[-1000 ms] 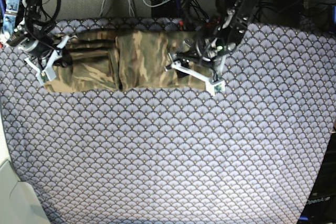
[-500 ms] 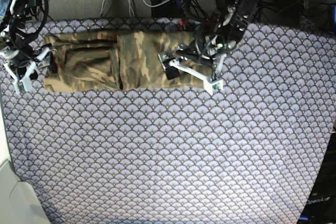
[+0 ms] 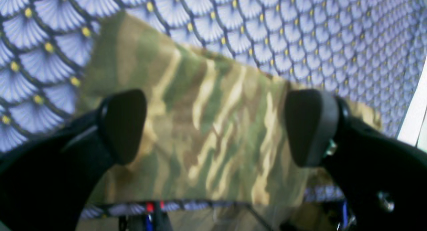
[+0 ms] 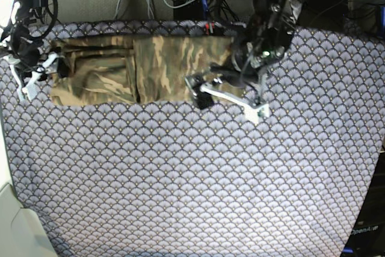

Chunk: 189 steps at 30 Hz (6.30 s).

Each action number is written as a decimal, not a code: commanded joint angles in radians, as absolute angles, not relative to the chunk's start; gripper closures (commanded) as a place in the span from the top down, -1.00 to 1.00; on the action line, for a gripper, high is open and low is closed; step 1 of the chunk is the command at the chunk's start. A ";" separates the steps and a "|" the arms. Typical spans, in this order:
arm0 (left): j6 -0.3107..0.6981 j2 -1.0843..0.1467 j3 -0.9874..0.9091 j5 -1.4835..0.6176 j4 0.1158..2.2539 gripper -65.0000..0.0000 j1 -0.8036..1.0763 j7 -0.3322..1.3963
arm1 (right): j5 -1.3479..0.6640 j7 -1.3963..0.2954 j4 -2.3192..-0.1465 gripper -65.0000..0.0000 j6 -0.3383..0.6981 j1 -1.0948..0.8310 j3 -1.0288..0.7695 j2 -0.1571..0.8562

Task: Fold the T-shirt properly

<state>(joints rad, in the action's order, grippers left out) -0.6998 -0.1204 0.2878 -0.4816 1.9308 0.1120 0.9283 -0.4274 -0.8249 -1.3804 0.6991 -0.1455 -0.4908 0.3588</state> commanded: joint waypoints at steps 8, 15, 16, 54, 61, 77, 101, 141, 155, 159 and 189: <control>-0.698 -0.128 0.130 -0.478 1.949 1.00 0.148 0.929 | -0.424 -0.837 -1.356 0.32 0.698 -0.124 -0.496 0.381; -0.698 -0.148 0.102 -0.479 1.899 1.00 0.177 0.924 | -0.426 -0.990 -1.356 0.31 0.698 -0.102 -0.501 0.380; -0.698 -0.148 0.102 -0.479 1.879 1.00 0.174 0.923 | -0.426 -1.013 -1.356 0.31 0.698 -0.090 -0.501 0.380; -0.698 -0.148 0.101 -0.476 1.817 1.00 0.168 0.917 | -0.954 -1.343 -1.354 0.31 0.698 -0.045 -0.499 0.412; -0.698 -0.148 0.102 -0.476 1.817 1.00 0.171 0.917 | -1.021 -1.345 -1.354 0.31 0.698 -0.051 -0.492 0.435; -0.698 -0.148 0.102 -0.476 1.816 1.00 0.176 0.917 | -1.121 -1.396 -1.354 0.31 0.698 -0.025 -0.496 0.438; -0.698 -0.142 0.102 -0.476 1.748 1.00 0.168 0.917 | -1.184 -1.396 -1.356 0.31 0.698 -0.036 -0.414 0.437; -0.698 -0.147 0.102 -0.476 1.758 1.00 0.154 0.917 | -0.961 -1.333 -1.354 -0.39 0.698 -0.024 -0.337 0.360; -0.698 -0.217 0.084 -0.478 1.931 1.00 0.185 0.928 | -0.967 -1.343 -1.420 -1.00 0.698 -0.012 -0.357 0.374; -0.698 -0.223 0.042 -0.478 1.931 1.00 0.199 0.928 | -0.967 -1.351 -1.484 -1.00 0.698 -0.012 -0.404 0.358; -0.698 -0.225 -0.200 -0.478 1.902 1.00 0.325 0.928 | -0.963 -1.300 -1.770 -1.00 0.698 -0.028 0.021 0.125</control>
